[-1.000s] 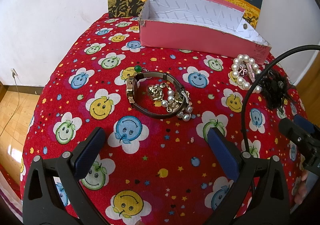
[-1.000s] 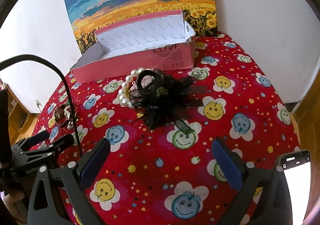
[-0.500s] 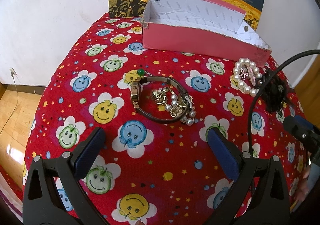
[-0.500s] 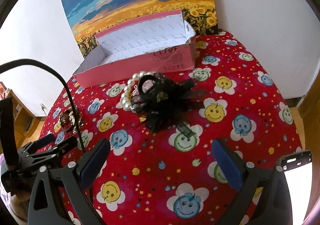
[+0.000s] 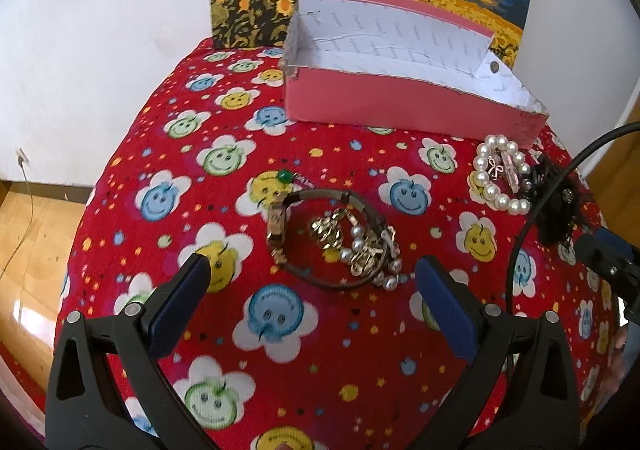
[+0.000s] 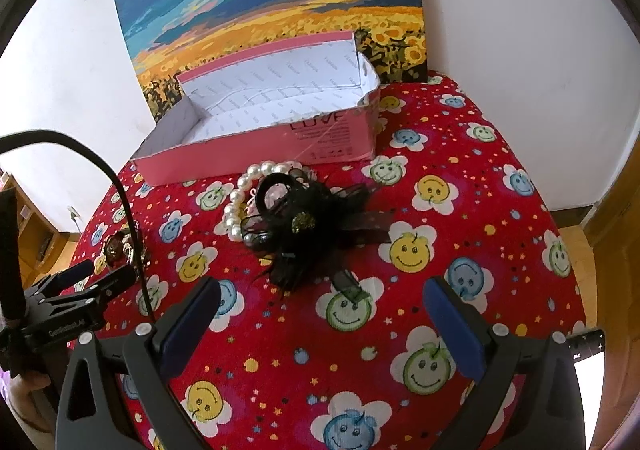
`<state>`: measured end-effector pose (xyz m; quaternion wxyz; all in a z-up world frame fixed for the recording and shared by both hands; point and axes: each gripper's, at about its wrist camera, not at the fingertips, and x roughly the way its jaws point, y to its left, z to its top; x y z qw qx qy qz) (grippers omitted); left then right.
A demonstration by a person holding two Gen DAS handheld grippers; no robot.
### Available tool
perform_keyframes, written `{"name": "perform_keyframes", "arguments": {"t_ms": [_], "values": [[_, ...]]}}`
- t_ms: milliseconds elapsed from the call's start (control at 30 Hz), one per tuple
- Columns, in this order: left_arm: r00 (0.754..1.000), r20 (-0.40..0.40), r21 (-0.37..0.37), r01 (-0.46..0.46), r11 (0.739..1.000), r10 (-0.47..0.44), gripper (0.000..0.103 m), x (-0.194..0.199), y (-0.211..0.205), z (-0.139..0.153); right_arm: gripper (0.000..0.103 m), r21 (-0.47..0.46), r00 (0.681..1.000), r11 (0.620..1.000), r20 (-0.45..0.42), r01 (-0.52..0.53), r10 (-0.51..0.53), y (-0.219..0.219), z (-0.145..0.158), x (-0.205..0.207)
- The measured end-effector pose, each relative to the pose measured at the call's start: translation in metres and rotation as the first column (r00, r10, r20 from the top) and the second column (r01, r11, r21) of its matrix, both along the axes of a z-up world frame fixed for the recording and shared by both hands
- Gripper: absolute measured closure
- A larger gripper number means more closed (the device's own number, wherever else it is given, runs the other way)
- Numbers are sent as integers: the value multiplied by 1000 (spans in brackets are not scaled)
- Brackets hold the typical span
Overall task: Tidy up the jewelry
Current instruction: 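Lower the left tool onto the brown-strap watch and close on it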
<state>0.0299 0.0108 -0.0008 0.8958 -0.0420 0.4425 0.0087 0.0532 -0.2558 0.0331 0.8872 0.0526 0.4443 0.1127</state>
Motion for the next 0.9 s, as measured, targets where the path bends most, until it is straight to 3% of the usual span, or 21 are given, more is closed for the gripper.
{"name": "perform_keyframes", "arguments": {"t_ms": [233, 333, 500, 600, 900], "values": [[1000, 6, 6, 8, 1000, -8, 0, 18, -7, -6, 0, 12, 1000, 1000, -4, 8, -8, -5, 0, 3], [1000, 14, -14, 7, 1000, -7, 8, 20, -4, -5, 0, 16, 1000, 1000, -4, 10, -10, -7, 0, 3], [999, 35, -39, 21, 999, -19, 36, 20, 0, -2, 0, 22, 1000, 1000, -3, 12, -12, -7, -1, 3], [998, 49, -47, 33, 998, -31, 44, 16, -1, 0, 0, 27, 1000, 1000, -4, 11, -10, -7, 0, 3], [994, 94, -93, 69, 993, -60, 49, -3, -5, 19, 0, 27, 1000, 1000, 1, 10, -10, -6, 2, 2]]}}
